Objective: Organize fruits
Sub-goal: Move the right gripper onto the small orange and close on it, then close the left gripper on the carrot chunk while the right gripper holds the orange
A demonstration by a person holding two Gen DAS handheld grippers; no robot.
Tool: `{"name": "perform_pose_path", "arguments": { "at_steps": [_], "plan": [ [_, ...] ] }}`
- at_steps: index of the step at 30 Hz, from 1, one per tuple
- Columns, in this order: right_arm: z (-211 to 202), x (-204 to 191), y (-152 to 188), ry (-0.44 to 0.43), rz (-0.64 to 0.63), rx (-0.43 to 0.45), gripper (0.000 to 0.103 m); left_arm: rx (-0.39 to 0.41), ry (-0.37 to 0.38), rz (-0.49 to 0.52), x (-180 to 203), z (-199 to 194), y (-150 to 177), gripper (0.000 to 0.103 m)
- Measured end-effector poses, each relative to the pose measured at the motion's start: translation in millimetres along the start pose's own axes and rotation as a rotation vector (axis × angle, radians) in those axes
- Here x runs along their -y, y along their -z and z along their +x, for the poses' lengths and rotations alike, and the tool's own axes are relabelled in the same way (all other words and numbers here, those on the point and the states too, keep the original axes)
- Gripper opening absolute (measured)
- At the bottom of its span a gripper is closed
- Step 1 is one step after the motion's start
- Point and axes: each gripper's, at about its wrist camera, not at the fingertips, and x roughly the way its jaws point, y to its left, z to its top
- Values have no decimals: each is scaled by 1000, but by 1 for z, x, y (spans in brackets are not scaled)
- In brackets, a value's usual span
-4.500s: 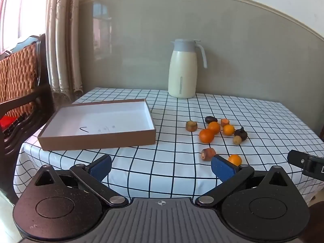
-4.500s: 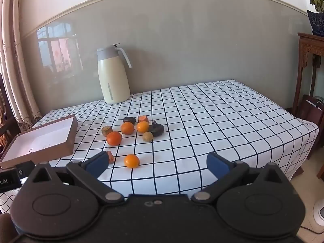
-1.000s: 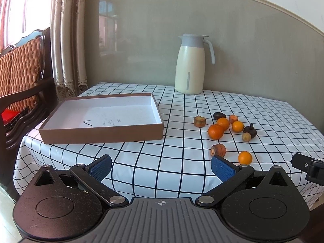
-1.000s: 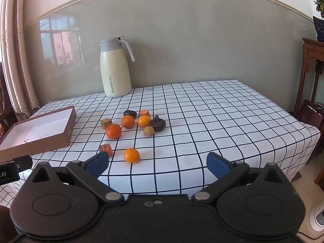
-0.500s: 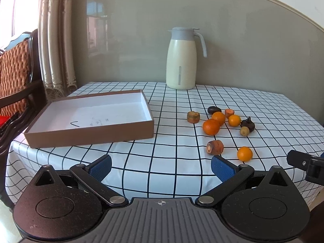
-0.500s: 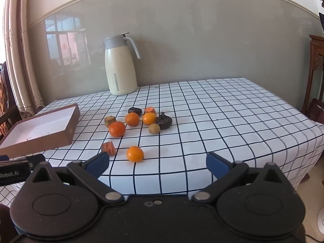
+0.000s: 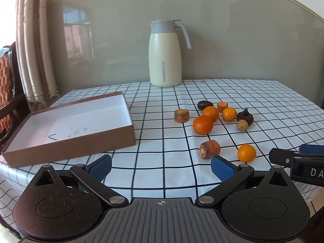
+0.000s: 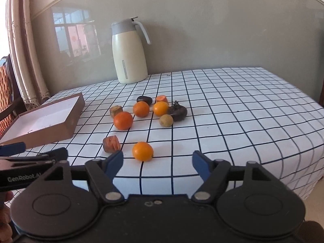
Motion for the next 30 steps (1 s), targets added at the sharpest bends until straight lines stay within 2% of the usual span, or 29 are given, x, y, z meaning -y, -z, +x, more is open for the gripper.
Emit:
{"name": "perform_pose_path", "arguments": {
  "at_steps": [1, 5, 7, 19, 25, 30],
  "plan": [
    [3, 0, 0, 1, -1, -4, 65, 0, 4, 5, 2, 4, 0, 103],
    [15, 3, -1, -27, -1, -21, 52, 15, 20, 20, 10, 15, 0, 103],
    [22, 2, -2, -35, 1, -29, 52, 20, 22, 26, 13, 20, -1, 103],
    [55, -5, -2, -68, -23, -69, 36, 22, 14, 31, 13, 41, 0, 103],
    [67, -6, -2, -88, -9, -82, 34, 11, 9, 14, 9, 52, 0, 103],
    [69, -6, -1, -86, -19, -73, 22, 0, 15, 16, 12, 61, 2, 103]
  ]
}}
